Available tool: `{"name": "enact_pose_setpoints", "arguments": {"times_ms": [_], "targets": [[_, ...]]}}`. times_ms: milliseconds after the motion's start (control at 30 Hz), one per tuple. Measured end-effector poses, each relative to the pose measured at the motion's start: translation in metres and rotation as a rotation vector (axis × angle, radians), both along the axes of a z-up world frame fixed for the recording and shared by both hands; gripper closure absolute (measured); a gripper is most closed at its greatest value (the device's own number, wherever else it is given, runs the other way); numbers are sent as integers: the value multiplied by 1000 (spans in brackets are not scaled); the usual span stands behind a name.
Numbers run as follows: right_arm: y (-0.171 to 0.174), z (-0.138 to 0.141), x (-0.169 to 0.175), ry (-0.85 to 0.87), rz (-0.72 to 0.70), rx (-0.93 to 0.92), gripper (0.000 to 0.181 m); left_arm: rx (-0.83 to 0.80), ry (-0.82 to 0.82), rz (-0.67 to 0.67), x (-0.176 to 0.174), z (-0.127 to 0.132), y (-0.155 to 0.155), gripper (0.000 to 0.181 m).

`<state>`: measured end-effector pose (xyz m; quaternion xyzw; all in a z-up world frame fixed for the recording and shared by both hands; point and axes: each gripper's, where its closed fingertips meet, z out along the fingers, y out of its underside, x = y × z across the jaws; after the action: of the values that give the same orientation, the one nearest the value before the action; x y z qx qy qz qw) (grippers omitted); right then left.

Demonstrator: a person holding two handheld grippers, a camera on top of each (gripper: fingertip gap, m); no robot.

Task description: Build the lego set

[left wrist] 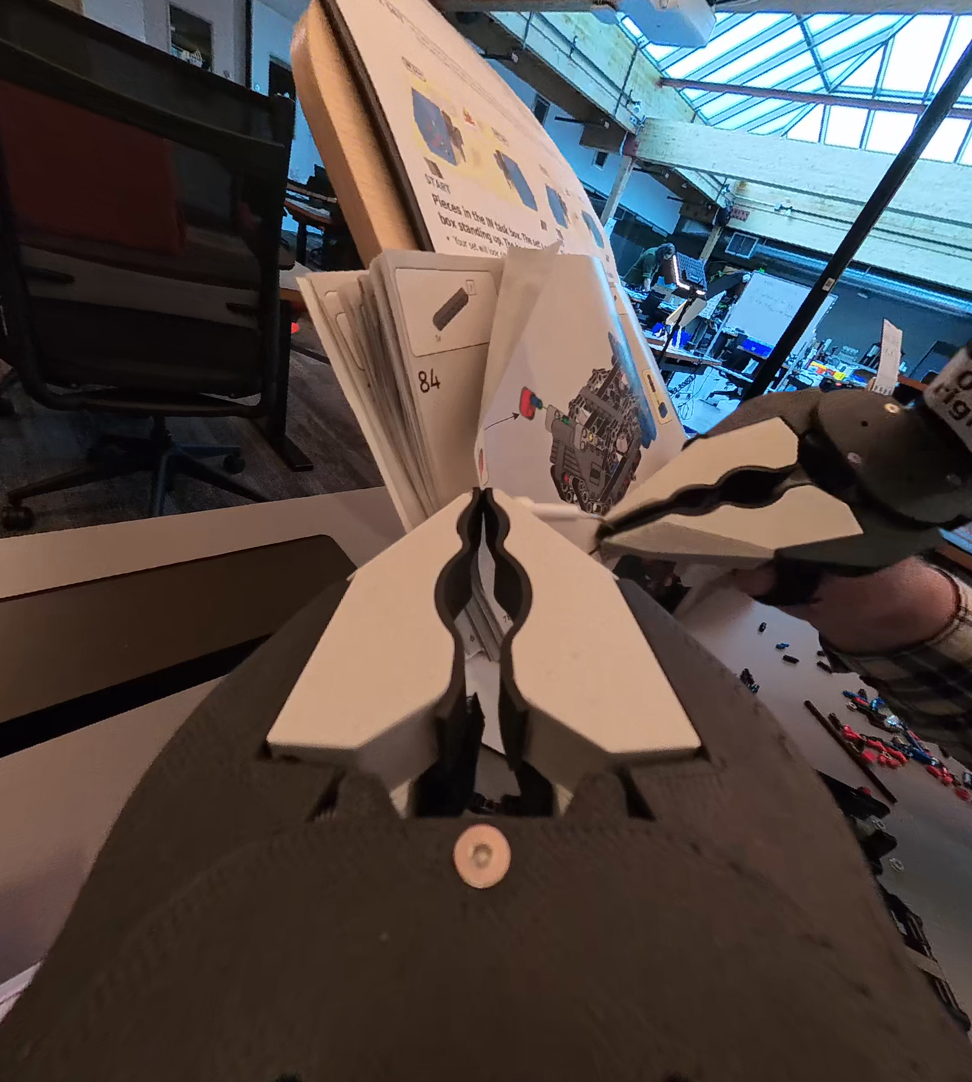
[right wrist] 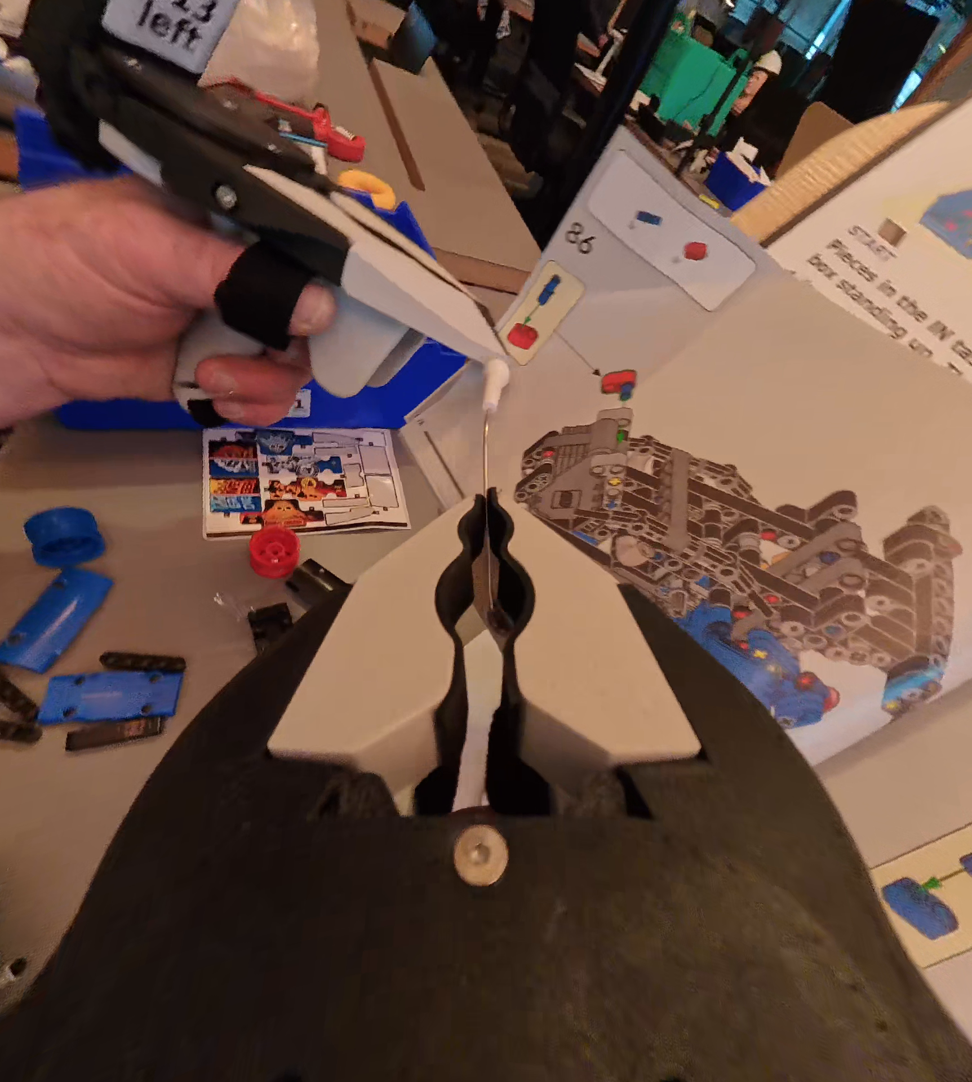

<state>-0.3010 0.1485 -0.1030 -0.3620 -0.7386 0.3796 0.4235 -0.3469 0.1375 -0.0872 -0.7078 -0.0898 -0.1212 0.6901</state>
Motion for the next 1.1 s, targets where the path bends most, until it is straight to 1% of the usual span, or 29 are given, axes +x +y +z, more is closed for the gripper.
{"name": "enact_pose_setpoints", "arguments": {"times_ms": [67,167,233,333,400,467,567,667,733,833,900,1000,1100], "targets": [[2,0,-3,-11,-26,-19,181,-1,-3,0,0,0,0,181],[4,0,-1,-33,-60,28,180,-2,-3,1,0,0,-1,181],[4,7,4,-23,-62,29,169,-4,3,11,-2,1,-2,181],[6,17,18,-41,-57,15,161,-11,19,35,-6,4,-7,175],[7,23,36,-60,-49,60,160,-33,44,68,-12,4,-13,169],[12,31,60,-79,-48,127,161,-24,62,94,-16,12,-20,166],[25,44,111,-123,-74,214,159,31,72,116,-17,31,-30,163],[44,57,175,-154,-125,258,159,59,112,121,-9,49,-36,162],[61,58,222,-202,-168,282,159,66,152,116,0,60,-37,162],[88,45,292,-306,-244,280,159,63,226,97,21,75,-34,162],[102,29,328,-358,-297,243,159,62,277,72,38,84,-31,162],[105,-12,363,-448,-311,157,159,76,336,17,70,98,-24,162],[100,-67,384,-567,-302,113,159,73,410,-44,106,109,-14,163]]}}
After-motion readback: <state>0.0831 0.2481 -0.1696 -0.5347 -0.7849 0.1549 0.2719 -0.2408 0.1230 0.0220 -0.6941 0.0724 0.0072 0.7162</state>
